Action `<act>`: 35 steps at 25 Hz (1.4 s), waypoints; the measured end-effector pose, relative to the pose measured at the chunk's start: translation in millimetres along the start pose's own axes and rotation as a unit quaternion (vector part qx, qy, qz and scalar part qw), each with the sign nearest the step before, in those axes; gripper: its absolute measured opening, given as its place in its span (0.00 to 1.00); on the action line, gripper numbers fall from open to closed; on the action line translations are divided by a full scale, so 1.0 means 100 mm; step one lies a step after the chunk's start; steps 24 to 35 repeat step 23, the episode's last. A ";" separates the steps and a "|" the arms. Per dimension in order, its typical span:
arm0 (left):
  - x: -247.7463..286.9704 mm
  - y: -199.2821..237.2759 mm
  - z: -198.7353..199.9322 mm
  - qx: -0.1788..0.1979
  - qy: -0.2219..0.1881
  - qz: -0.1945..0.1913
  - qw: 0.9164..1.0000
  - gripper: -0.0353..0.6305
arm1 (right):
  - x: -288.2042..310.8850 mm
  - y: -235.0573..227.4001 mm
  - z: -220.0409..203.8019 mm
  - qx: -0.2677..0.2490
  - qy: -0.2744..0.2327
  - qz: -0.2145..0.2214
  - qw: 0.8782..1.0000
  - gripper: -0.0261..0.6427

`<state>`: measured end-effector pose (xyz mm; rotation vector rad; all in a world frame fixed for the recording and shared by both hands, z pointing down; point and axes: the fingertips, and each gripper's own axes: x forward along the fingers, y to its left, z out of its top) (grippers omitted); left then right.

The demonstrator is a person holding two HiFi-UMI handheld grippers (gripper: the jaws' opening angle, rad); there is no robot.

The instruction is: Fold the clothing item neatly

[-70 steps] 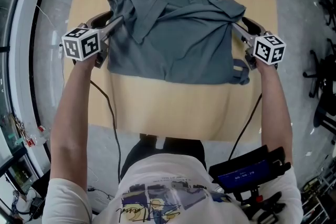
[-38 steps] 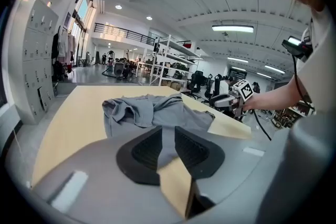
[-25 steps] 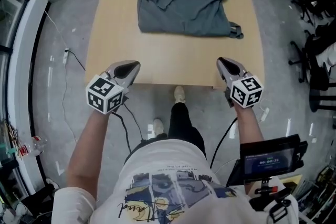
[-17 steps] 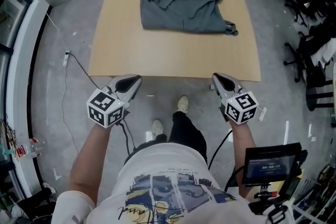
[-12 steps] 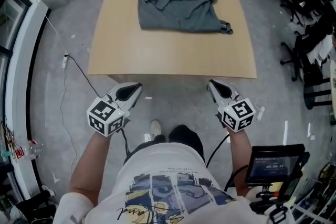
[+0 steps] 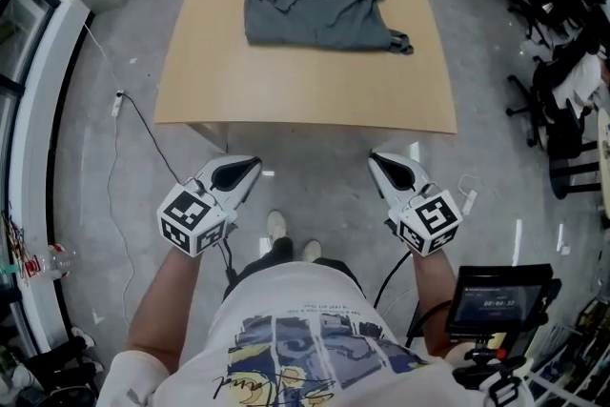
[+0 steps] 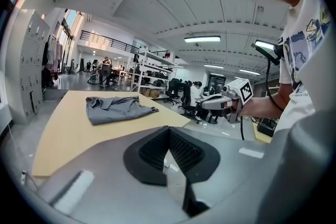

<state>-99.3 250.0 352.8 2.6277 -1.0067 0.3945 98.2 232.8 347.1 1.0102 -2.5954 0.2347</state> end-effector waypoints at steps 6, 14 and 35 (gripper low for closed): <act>0.01 -0.22 -0.01 -0.008 -0.001 0.004 1.000 0.06 | -0.15 0.06 -0.04 -0.007 -0.001 0.012 1.000 0.04; 0.05 -0.27 -0.04 -0.015 -0.007 0.001 1.000 0.06 | -0.12 0.08 -0.12 -0.013 0.000 0.020 1.000 0.04; 0.00 -0.17 -0.08 -0.020 -0.013 0.003 1.000 0.06 | 0.04 0.17 -0.11 -0.023 0.000 0.032 0.999 0.04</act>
